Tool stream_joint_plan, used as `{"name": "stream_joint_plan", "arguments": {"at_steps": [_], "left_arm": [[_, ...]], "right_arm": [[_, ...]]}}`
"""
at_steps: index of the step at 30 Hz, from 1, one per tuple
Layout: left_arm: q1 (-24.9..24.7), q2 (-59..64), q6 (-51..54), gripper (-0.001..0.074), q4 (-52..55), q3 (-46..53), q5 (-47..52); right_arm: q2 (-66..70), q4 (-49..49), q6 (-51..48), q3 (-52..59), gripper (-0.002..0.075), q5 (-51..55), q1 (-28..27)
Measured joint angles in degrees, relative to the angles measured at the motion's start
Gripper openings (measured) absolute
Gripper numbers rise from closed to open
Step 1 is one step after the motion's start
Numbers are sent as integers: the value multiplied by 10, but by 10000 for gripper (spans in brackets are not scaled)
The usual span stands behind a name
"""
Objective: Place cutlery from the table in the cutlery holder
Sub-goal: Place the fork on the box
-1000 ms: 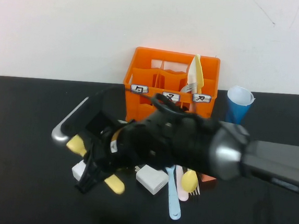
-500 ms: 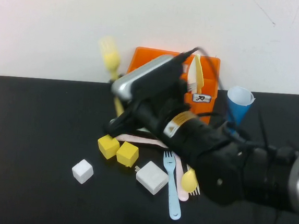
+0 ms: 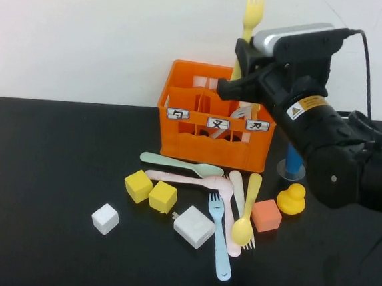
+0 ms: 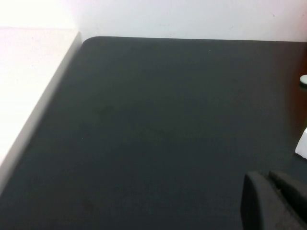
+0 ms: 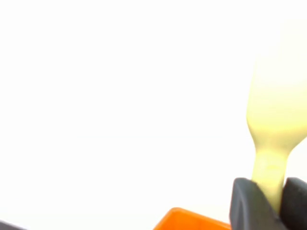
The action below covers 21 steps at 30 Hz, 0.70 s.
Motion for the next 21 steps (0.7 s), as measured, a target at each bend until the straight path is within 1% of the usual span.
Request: {"name": "stream_joint_plan", "arguments": {"at_steps": [7, 11, 21], "left_arm": [[0, 0, 0, -1, 0, 0, 0], [0, 0, 0, -1, 0, 0, 0], [0, 0, 0, -1, 0, 0, 0]], "right_arm": [[45, 0, 18, -2, 118, -31, -6], [81, -1, 18, -27, 118, -50, -6], [141, -17, 19, -87, 118, -55, -6]]}}
